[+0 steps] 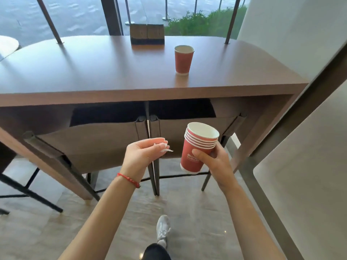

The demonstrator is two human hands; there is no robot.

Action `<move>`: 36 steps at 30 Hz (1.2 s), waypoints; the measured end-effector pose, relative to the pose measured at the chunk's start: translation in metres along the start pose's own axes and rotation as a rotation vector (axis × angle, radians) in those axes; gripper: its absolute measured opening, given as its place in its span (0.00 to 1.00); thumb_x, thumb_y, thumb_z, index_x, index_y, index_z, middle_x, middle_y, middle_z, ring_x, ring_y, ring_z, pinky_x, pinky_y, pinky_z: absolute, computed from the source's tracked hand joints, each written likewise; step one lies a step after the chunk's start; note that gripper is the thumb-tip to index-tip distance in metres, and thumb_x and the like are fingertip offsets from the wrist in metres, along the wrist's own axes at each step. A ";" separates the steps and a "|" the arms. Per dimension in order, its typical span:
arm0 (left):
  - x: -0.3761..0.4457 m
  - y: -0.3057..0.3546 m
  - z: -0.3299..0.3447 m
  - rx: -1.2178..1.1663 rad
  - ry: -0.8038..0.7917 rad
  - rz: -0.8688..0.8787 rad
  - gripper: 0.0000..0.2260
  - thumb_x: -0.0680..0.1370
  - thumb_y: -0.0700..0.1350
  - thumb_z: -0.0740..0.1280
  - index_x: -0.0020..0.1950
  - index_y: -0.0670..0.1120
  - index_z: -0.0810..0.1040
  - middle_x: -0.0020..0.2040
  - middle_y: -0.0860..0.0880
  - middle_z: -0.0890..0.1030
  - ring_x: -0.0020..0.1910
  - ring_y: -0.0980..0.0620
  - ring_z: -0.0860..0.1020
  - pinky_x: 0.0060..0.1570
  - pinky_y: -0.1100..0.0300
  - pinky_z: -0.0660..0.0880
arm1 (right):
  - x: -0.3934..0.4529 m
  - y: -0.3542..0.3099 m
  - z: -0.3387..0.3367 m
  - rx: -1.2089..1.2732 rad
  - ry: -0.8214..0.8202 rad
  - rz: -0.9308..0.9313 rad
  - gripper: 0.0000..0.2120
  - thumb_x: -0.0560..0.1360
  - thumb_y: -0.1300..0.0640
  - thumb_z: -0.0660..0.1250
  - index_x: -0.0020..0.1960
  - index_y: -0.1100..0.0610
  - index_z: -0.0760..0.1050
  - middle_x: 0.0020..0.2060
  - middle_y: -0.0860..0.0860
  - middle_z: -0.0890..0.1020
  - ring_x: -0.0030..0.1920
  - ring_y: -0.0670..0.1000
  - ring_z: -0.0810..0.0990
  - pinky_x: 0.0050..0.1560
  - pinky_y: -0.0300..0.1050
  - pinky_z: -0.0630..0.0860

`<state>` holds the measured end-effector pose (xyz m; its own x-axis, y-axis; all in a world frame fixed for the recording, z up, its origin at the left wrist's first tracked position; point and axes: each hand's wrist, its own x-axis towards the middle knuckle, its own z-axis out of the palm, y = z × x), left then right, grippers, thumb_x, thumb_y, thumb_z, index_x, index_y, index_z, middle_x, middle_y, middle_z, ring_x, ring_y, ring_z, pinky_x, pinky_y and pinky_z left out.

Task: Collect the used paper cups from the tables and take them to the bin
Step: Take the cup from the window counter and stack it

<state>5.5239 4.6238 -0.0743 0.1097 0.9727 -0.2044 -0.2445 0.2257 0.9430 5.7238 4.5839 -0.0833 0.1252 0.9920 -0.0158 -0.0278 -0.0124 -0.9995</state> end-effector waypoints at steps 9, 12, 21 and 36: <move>0.131 0.075 0.025 -0.070 -0.082 0.147 0.14 0.58 0.47 0.77 0.41 0.45 0.85 0.44 0.43 0.85 0.46 0.46 0.84 0.45 0.62 0.79 | 0.144 -0.058 0.002 0.011 -0.007 -0.158 0.21 0.61 0.53 0.72 0.53 0.46 0.72 0.42 0.39 0.83 0.46 0.36 0.81 0.41 0.28 0.75; 0.172 0.089 0.028 -0.069 -0.093 0.162 0.15 0.56 0.47 0.78 0.40 0.44 0.86 0.43 0.42 0.85 0.45 0.46 0.84 0.43 0.63 0.79 | 0.182 -0.073 0.001 0.060 0.000 -0.218 0.19 0.62 0.55 0.73 0.53 0.51 0.75 0.42 0.41 0.85 0.46 0.41 0.82 0.43 0.32 0.77; 0.242 0.105 0.046 -0.128 -0.063 0.152 0.09 0.60 0.39 0.75 0.39 0.40 0.84 0.40 0.42 0.85 0.40 0.47 0.84 0.41 0.63 0.79 | 0.272 -0.120 -0.006 0.086 0.006 -0.315 0.25 0.66 0.58 0.74 0.61 0.61 0.72 0.51 0.53 0.81 0.54 0.51 0.81 0.53 0.45 0.78; 0.267 0.099 0.051 -0.140 0.091 0.135 0.10 0.63 0.36 0.74 0.43 0.38 0.82 0.40 0.42 0.85 0.40 0.47 0.84 0.40 0.63 0.79 | 0.366 -0.120 0.001 -0.093 -0.082 -0.354 0.20 0.68 0.64 0.74 0.58 0.58 0.72 0.46 0.47 0.81 0.45 0.38 0.81 0.43 0.33 0.77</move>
<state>5.5784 4.9033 -0.0225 -0.0188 0.9940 -0.1073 -0.3834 0.0920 0.9190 5.7722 4.9488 0.0312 0.0311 0.9437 0.3293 0.0934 0.3253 -0.9410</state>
